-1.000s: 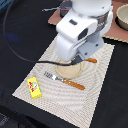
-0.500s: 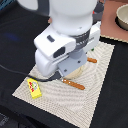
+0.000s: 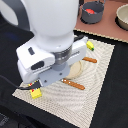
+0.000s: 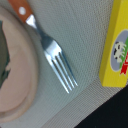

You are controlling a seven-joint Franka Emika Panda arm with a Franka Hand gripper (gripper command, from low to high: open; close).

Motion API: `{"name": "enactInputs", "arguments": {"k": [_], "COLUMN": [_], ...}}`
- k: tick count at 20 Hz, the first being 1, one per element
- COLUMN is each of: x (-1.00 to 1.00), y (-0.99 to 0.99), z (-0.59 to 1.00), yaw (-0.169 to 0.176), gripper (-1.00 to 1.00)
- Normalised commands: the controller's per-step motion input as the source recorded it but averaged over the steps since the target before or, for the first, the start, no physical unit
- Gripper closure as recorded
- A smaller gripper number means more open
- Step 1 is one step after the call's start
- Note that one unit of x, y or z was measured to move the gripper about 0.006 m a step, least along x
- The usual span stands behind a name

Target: Interact with the objects in diverse but meaningful ways.

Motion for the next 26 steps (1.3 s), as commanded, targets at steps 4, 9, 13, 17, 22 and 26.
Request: {"name": "enactInputs", "arguments": {"k": [4, 9, 13, 17, 22, 26], "x": [-0.78, -0.69, -0.58, -0.38, -0.29, -0.18], "y": [-0.05, -0.07, -0.06, -0.05, -0.04, -0.02], "z": [-0.57, -0.41, -0.25, -0.07, -0.03, -0.02], "yaw": [-0.073, -0.065, -0.042, -0.018, -0.006, -0.001], "gripper": [-1.00, -1.00, -1.00, -1.00, 1.00, 1.00]}}
